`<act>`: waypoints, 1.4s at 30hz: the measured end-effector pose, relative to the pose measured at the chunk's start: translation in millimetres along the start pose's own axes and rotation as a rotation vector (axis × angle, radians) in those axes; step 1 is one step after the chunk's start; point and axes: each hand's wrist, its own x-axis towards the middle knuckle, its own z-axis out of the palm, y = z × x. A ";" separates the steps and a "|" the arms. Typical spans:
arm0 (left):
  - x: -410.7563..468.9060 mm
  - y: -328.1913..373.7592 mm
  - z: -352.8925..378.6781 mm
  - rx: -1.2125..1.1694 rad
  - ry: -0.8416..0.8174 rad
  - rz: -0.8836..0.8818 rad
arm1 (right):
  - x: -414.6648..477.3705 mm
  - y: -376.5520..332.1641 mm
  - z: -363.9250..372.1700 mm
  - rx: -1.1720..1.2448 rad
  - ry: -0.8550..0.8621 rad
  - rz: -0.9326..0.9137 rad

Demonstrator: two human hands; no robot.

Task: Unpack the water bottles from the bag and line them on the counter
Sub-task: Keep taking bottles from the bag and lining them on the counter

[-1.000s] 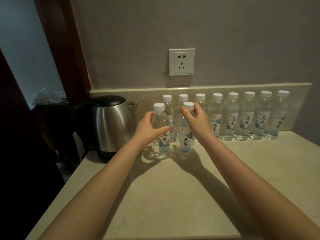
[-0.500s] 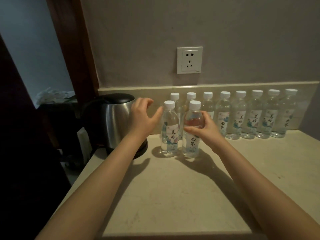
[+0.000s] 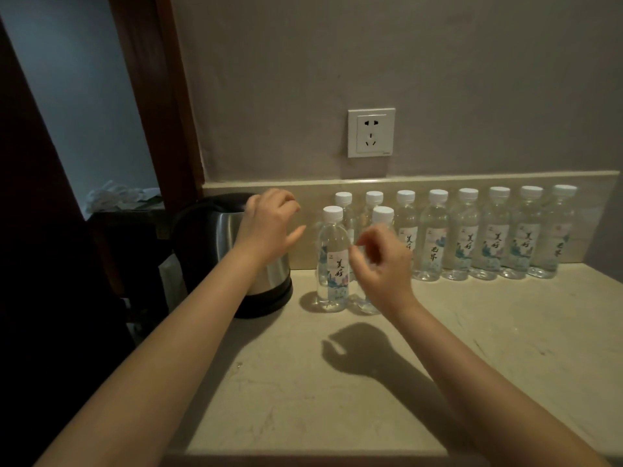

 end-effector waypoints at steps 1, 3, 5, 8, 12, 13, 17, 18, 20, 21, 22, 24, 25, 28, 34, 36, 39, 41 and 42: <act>0.6 -4.2 -2.1 0.048 -0.017 -0.011 | -4.5 -5.7 10.1 0.025 -0.092 0.022; 2.8 -13.8 -7.1 0.130 -0.097 -0.035 | -15.1 -13.7 35.4 0.033 -0.297 0.144; 4.3 -21.4 -10.0 0.205 -0.215 -0.048 | -27.9 -16.5 62.0 -0.005 -0.512 0.298; 4.1 -25.5 -9.7 0.322 -0.323 -0.011 | -44.6 -13.4 93.8 -0.102 -0.788 0.450; 5.4 -27.5 -9.2 0.342 -0.311 0.001 | -44.9 -10.9 114.7 -0.109 -0.864 0.545; 5.0 -29.2 -9.3 0.342 -0.309 -0.004 | -42.8 -10.2 117.7 -0.116 -0.862 0.554; -0.2 -44.2 -11.2 0.327 -0.292 -0.001 | -42.7 -9.9 127.4 -0.144 -0.886 0.541; -1.7 -47.9 -11.9 0.319 -0.292 -0.001 | -43.3 -10.2 129.8 -0.140 -0.891 0.534; -3.6 -53.1 -12.6 0.313 -0.300 0.000 | -43.0 -11.6 134.0 -0.130 -0.904 0.519; -4.2 -55.2 -12.8 0.313 -0.303 0.000 | -42.4 -12.4 135.6 -0.126 -0.910 0.512; -5.0 -58.1 -13.5 0.311 -0.306 -0.002 | -42.0 -12.9 137.5 -0.124 -0.912 0.505; -7.4 -65.3 -15.9 0.300 -0.306 -0.008 | -41.3 -13.9 142.1 -0.133 -0.913 0.488; -8.8 -68.7 -17.2 0.297 -0.306 -0.009 | -40.9 -15.0 144.5 -0.139 -0.916 0.483; -12.4 -73.6 -19.8 0.292 -0.311 -0.008 | -40.1 -18.3 149.6 -0.153 -0.928 0.482; -13.4 -69.7 -22.2 0.284 -0.321 -0.018 | -35.7 -21.2 146.3 -0.119 -0.930 0.535; -17.6 -63.5 -20.9 0.232 -0.274 -0.016 | -31.2 -25.3 139.2 -0.086 -0.887 0.537; -24.8 -41.6 -14.6 -0.029 -0.072 -0.031 | -18.4 -28.3 116.3 -0.052 -0.766 0.523; -24.2 -20.8 -9.7 -0.245 -0.004 -0.098 | -9.1 -26.5 94.2 -0.070 -0.699 0.506; -22.9 -9.8 -7.1 -0.332 0.001 -0.128 | -6.0 -24.9 82.0 -0.066 -0.647 0.505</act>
